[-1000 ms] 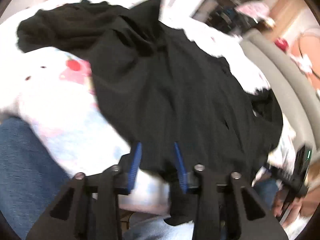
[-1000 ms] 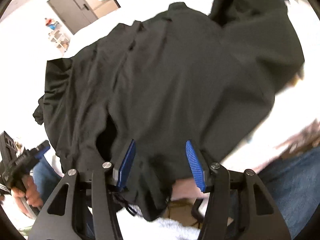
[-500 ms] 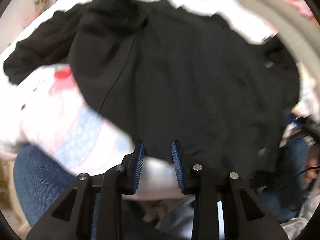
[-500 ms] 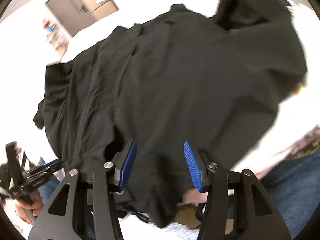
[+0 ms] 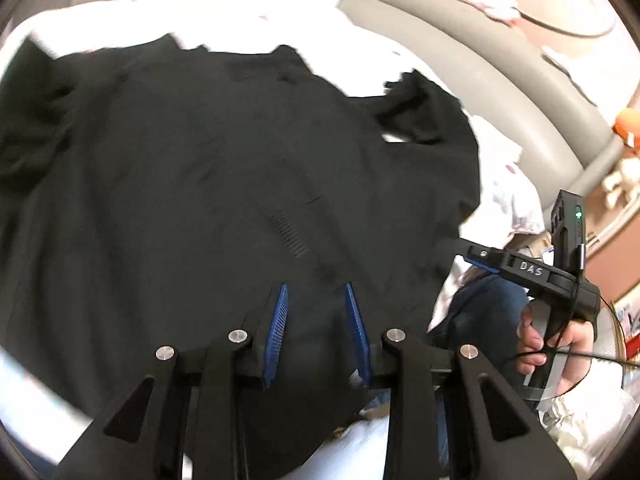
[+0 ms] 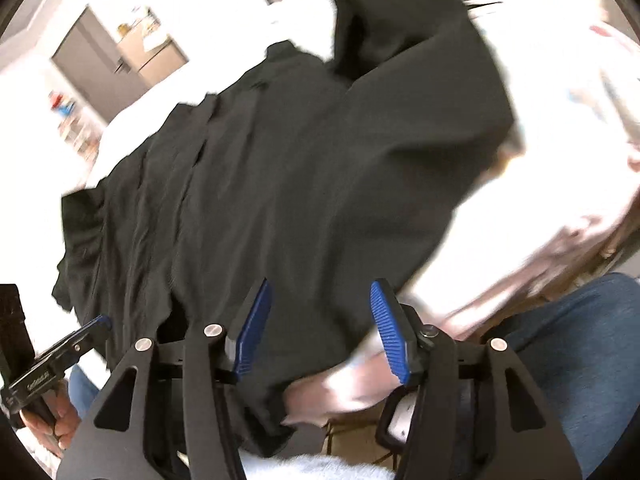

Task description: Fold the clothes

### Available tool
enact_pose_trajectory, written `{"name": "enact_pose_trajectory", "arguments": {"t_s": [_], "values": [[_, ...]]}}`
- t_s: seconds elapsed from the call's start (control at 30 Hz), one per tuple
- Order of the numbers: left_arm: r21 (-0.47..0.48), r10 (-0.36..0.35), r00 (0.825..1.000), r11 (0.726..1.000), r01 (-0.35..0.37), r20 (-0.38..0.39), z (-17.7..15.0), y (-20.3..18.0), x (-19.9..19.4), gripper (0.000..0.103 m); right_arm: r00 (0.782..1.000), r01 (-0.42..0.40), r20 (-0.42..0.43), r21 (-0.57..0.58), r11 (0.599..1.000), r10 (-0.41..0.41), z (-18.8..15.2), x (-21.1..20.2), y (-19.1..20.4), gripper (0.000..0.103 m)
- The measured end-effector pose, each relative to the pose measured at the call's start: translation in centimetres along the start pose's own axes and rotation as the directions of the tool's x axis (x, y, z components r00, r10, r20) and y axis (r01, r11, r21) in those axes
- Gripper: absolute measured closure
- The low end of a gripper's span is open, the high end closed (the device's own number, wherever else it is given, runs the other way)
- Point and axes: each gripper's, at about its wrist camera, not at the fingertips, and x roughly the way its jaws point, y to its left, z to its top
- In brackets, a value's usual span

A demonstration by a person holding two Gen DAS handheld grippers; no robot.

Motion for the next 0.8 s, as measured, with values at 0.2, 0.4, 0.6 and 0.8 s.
{"name": "enact_pose_trajectory", "arguments": {"t_s": [0.2, 0.4, 0.6, 0.8], "values": [[0.057, -0.071, 0.994, 0.996, 0.075, -0.079, 2.5, -2.6, 7.5, 0.065, 0.999, 0.036, 0.041, -0.075, 0.997, -0.033, 1.6, -1.6, -1.0, 0.046], [0.061, 0.024, 0.974, 0.998, -0.01, -0.226, 1.5, -2.2, 14.0, 0.065, 1.0, 0.03, 0.003, 0.047, 0.998, -0.03, 5.1, -0.3, -6.6, 0.044], [0.049, 0.037, 0.96, 0.998, -0.024, -0.277, 1.4, -1.9, 15.2, 0.065, 0.994, 0.005, 0.108, 0.176, 0.984, -0.024, 9.4, 0.0, -10.5, 0.041], [0.069, 0.001, 0.982, 0.998, 0.013, -0.188, 1.5, -2.4, 13.4, 0.065, 0.991, 0.037, 0.121, 0.115, 0.993, -0.051, 15.4, 2.5, -10.7, 0.025]]}}
